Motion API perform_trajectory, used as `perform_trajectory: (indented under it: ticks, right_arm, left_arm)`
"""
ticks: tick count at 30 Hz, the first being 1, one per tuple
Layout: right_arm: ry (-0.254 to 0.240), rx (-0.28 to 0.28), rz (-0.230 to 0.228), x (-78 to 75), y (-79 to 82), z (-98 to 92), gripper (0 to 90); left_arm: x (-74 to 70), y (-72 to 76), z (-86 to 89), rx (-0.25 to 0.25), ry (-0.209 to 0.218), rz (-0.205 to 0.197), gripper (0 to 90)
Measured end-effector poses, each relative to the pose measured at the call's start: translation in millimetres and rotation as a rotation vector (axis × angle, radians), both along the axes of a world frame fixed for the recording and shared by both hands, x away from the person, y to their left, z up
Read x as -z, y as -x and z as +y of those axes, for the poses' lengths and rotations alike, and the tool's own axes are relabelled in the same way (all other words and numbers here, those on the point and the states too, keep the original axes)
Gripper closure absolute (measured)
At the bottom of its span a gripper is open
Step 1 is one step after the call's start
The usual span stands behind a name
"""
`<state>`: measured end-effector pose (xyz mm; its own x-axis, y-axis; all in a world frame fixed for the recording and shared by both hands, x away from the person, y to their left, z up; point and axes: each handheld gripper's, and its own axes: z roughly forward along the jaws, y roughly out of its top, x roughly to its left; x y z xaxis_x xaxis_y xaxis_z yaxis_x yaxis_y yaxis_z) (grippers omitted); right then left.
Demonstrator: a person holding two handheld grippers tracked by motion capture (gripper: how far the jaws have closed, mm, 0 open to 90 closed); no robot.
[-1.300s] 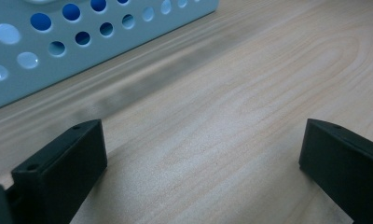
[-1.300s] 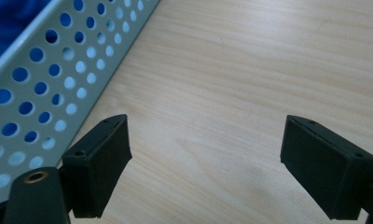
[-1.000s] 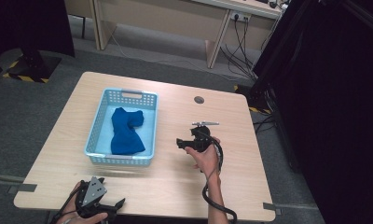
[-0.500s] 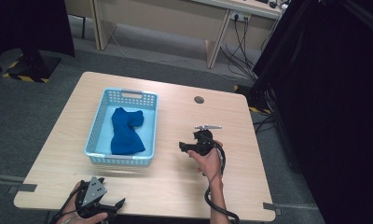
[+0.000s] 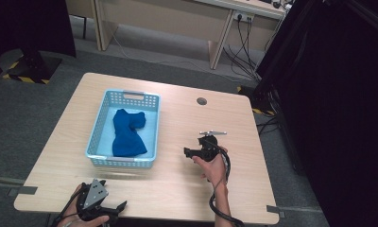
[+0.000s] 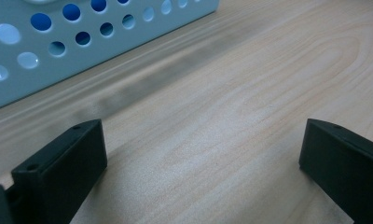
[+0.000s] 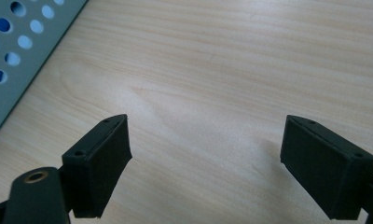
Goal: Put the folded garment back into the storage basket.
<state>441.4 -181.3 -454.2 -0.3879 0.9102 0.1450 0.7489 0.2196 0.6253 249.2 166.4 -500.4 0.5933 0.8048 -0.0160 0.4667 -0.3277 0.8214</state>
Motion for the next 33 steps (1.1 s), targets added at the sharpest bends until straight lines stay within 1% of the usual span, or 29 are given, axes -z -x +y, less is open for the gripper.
perform_trajectory:
  ticks: [1,2,6,9,10,11,12,14,17,21,23,25,33]
  right_arm:
    - [0.0,0.0,0.0,0.0,0.0,0.0,16.4]
    - [0.001,0.005,0.007,2.9,1.4,-2.1,16.4]
    - [0.017,0.009,0.009,9.9,4.5,-5.0,16.6]
    - [0.019,0.005,0.005,10.1,5.6,-5.8,16.5]
    - [0.028,0.007,0.007,10.0,6.3,-5.9,16.5]
    - [0.046,0.009,-0.003,10.7,7.2,-6.0,16.5]
    - [0.053,0.008,-0.01,11.2,7.9,-6.3,16.4]
    - [0.053,0.009,-0.023,12.5,10.0,-6.6,16.3]
    - [0.072,0.007,-0.044,14.3,12.8,-5.0,16.0]
    - [0.084,0.001,-0.064,16.2,14.6,-4.4,15.3]
    - [0.113,-0.013,-0.088,18.6,16.3,-3.7,14.5]
    - [0.11,-0.019,-0.105,20.3,17.4,-3.7,13.5]
    - [0.099,-0.019,-0.125,22.3,22.8,-9.0,13.5]
  left_arm:
    - [0.0,0.0,0.0,0.0,0.0,0.0,0.0]
    - [0.0,0.0,0.0,0.0,0.0,0.0,0.0]
    - [0.0,0.0,0.0,0.0,-0.001,-0.001,0.0]
    - [-0.1,-0.1,0.0,0.0,-0.001,0.0,0.0]
    - [0.0,0.0,0.0,0.0,-0.001,0.0,0.0]
    - [-0.1,0.0,0.0,0.0,-0.001,0.0,0.0]
    - [-0.1,-0.1,0.0,0.0,-0.001,0.0,0.0]
    - [-0.1,-0.1,0.0,0.0,-0.001,0.0,0.0]
    - [-0.1,0.0,0.0,0.0,-0.002,0.0,0.0]
    - [-0.1,0.0,-0.1,-0.001,-0.001,0.0,0.0]
    - [0.0,0.0,-0.2,-0.001,-0.001,0.0,0.0]
    - [0.0,0.1,-0.2,-0.001,-0.001,0.0,0.0]
    - [-0.1,0.0,-0.3,-0.003,-0.001,0.001,0.0]
